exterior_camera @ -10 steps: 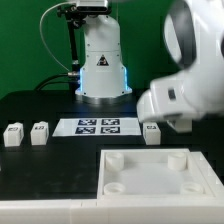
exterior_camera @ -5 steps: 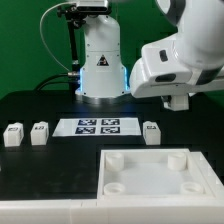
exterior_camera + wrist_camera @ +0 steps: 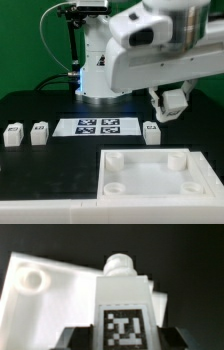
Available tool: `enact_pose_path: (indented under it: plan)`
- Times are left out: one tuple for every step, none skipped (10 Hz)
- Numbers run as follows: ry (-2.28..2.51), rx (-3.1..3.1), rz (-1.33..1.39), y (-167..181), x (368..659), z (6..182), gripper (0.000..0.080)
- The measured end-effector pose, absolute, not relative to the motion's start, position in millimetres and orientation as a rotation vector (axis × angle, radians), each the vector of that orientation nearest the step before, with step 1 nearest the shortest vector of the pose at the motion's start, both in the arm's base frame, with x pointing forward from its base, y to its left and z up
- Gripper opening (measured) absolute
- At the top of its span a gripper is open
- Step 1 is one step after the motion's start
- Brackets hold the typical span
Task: Assemble one leg
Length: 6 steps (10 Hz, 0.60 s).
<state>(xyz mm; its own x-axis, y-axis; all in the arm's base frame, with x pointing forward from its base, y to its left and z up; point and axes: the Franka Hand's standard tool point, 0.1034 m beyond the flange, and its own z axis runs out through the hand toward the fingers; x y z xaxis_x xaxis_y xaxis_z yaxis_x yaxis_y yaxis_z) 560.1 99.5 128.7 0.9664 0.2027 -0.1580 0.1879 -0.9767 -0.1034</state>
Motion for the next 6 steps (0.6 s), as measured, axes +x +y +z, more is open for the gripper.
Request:
enact_pose_path:
  plan:
    - [-0.292, -3.044, 0.094, 97, 556, 126.7, 0.0291]
    - [-0.285, -3.050, -0.042, 94, 556, 126.8, 0.0291]
    - [-0.278, -3.048, -0.172, 93, 559, 126.4, 0.0291]
    - [-0.270, -3.035, -0.361, 91, 564, 125.9, 0.0291]
    - [-0.266, -3.017, -0.528, 90, 565, 125.1, 0.0291]
    - [-0.262, -2.981, -0.710, 93, 578, 127.0, 0.0291]
